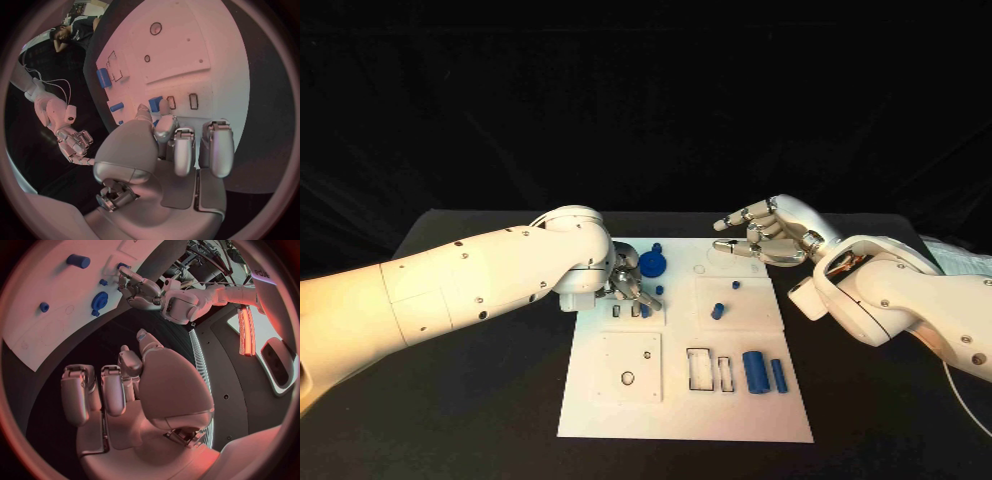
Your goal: Assemble the parts on the task board
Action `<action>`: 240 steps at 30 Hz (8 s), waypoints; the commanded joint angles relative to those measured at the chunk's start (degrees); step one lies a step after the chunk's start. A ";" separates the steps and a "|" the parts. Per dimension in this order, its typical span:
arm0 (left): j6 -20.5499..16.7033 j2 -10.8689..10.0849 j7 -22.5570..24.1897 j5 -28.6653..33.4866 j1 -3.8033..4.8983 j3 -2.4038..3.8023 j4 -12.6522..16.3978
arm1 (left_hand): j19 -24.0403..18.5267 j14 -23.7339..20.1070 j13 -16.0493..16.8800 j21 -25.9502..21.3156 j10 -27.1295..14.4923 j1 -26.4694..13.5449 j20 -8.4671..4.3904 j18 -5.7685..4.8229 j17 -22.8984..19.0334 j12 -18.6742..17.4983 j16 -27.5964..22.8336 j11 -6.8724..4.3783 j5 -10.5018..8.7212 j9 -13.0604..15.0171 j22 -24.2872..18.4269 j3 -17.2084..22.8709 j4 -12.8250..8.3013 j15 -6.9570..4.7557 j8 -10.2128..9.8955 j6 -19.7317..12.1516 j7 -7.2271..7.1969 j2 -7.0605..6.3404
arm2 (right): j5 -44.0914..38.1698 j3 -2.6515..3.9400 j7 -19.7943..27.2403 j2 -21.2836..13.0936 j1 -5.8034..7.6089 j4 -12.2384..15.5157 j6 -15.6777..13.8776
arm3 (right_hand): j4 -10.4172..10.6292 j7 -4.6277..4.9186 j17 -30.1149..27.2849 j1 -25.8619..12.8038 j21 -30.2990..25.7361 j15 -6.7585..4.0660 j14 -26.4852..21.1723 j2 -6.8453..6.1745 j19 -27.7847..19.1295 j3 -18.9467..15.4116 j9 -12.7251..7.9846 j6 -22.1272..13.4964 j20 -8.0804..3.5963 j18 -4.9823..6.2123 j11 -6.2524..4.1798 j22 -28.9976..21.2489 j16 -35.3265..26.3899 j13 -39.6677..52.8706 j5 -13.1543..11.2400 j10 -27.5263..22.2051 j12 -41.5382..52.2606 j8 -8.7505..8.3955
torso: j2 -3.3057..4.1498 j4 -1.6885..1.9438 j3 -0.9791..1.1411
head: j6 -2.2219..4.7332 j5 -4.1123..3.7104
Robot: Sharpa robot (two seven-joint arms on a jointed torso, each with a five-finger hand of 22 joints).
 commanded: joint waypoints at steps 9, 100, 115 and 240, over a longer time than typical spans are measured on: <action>0.81 0.24 -4.07 -0.18 0.04 -0.03 0.00 | 2.00 5.84 -0.04 0.13 -0.02 5.24 -0.56 -0.57 15.10 0.17 0.18 -0.59 0.42 1.21 7.92 4.26 -1.27 -0.56 0.07 -1.06 -0.29 0.43 | -0.26 0.00 0.12 0.09 -0.09 0.00 0.72 | -0.01 -0.05 4.75 0.51 -0.29 -0.14 3.83 0.11 -0.45 -0.29 0.09 0.33 0.07 0.58 0.15 6.41 -0.29 -0.04 0.32 -0.37 -0.31 0.07 | -0.03 0.01 0.03 | -0.14 0.01; -9.08 -6.51 -3.18 -8.54 -4.00 0.02 8.82 | 3.03 5.84 0.62 0.88 1.25 1.61 -0.61 -0.96 15.10 0.51 0.18 -0.63 2.42 7.19 9.91 53.98 -9.24 -0.54 -0.12 -1.92 -0.07 -14.29 | 0.08 -0.01 0.59 0.43 -1.10 -0.47 1.52 | 0.25 -0.06 4.51 0.29 -0.51 -0.15 3.79 0.18 -0.70 -0.52 0.09 0.36 0.06 0.66 0.15 6.08 -0.48 -0.26 0.99 -0.39 -0.54 0.03 | 0.03 0.04 0.05 | -1.10 1.10; -8.01 -4.76 -3.29 -6.80 -4.17 -0.04 6.46 | 3.39 5.84 1.59 1.16 2.12 -5.94 -0.92 -1.09 15.10 1.60 0.18 -1.19 2.12 7.31 10.50 49.91 -6.17 -0.96 -0.57 0.50 -0.90 -15.18 | 0.08 -0.01 0.59 0.41 -1.10 -0.31 1.53 | 0.25 -0.06 4.51 0.29 -0.51 -0.15 3.79 0.18 -0.70 -0.52 0.09 0.36 0.06 0.66 0.15 6.08 -0.48 -0.26 0.99 -0.39 -0.54 0.03 | 0.00 0.00 0.10 | -1.36 1.03; 4.82 2.71 0.80 -6.18 2.09 2.05 -15.33 | 2.79 5.84 -0.51 -0.32 0.72 -5.76 -0.15 -0.73 15.10 -0.20 0.18 -0.11 0.13 3.39 9.60 13.01 0.63 -0.12 -6.03 1.42 0.28 -6.62 | 1.45 -0.04 1.08 1.63 -1.61 -1.85 1.47 | 3.15 -0.22 2.89 -2.22 -1.70 -0.29 3.53 0.87 -1.69 -4.95 0.12 0.00 -0.11 1.03 0.05 4.61 -1.96 -1.22 10.07 -0.75 -1.41 -0.05 | -0.09 0.08 0.07 | -1.26 1.75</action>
